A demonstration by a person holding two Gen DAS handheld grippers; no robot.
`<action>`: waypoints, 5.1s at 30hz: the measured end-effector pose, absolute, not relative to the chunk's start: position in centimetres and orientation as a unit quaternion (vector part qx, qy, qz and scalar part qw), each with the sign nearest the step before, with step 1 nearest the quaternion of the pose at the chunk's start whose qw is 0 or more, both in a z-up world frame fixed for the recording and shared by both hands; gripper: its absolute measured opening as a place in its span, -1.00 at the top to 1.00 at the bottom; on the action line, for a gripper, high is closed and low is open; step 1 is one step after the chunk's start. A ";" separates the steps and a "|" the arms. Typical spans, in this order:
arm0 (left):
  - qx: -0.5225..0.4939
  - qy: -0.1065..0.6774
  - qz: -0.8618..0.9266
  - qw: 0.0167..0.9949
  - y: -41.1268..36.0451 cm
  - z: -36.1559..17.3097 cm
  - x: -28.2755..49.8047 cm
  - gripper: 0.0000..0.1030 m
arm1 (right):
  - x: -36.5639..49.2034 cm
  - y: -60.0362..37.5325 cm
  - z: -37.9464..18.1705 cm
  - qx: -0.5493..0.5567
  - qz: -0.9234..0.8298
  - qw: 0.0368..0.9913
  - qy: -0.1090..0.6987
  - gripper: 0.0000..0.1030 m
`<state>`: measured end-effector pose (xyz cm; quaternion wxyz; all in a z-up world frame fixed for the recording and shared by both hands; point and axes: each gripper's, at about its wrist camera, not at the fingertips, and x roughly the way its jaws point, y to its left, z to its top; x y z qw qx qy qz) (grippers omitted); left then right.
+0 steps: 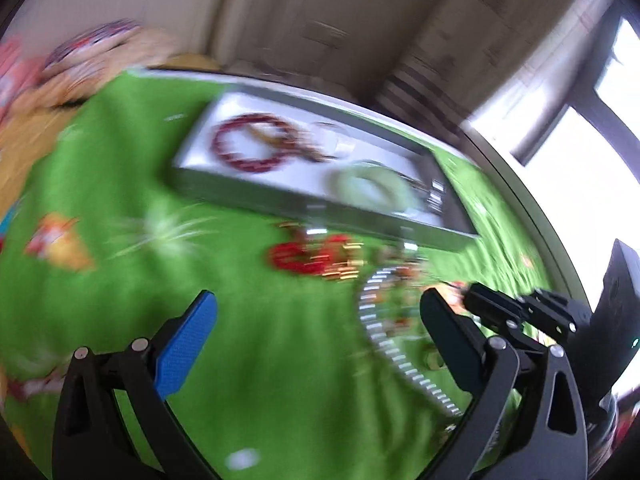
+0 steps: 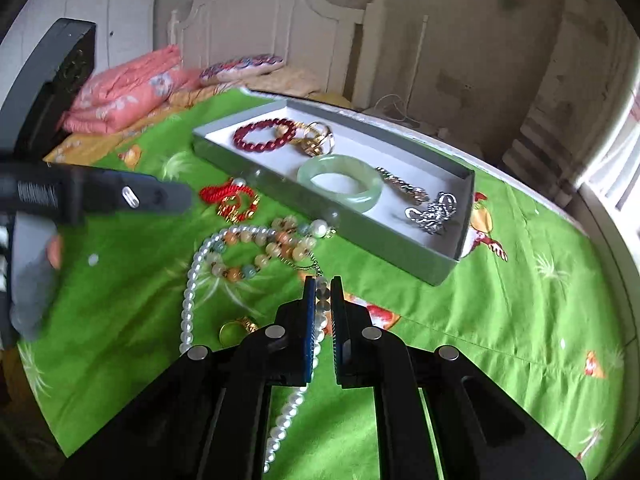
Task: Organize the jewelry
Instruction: 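Lift the pearl necklace with the right gripper while the left gripper grasps the multicolour bead bracelet, then lower the bead bracelet into the tray with the left gripper while the right gripper drops the pearl necklace there, then grasp the gold ring on the cover with the right gripper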
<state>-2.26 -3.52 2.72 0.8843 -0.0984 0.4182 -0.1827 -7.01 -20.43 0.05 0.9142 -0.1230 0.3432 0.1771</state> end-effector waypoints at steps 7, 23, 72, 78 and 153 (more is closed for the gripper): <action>0.020 0.414 -0.276 0.867 -11.0 2.2 -0.3 -0.45 | -6.4 -21.8 -0.2 -0.076 0.187 0.908 0.366 0.85; 0.008 0.356 -0.296 0.886 -9.7 4.5 -2.0 0.83 | -7.8 -22.6 0.9 -0.067 0.178 0.927 0.324 0.85; 0.020 0.251 -0.262 0.932 -3.3 15.0 -7.6 0.83 | -11.7 -17.1 20.2 -0.189 0.154 0.967 0.076 0.85; 0.004 0.269 -0.242 0.932 -2.8 13.7 -4.1 0.83 | -7.1 -15.5 21.2 -0.188 0.149 0.967 0.079 0.85; -0.064 0.436 0.000 0.897 2.0 0.7 -2.9 -0.95 | -6.6 -21.7 1.0 -0.073 0.187 0.913 0.354 -0.41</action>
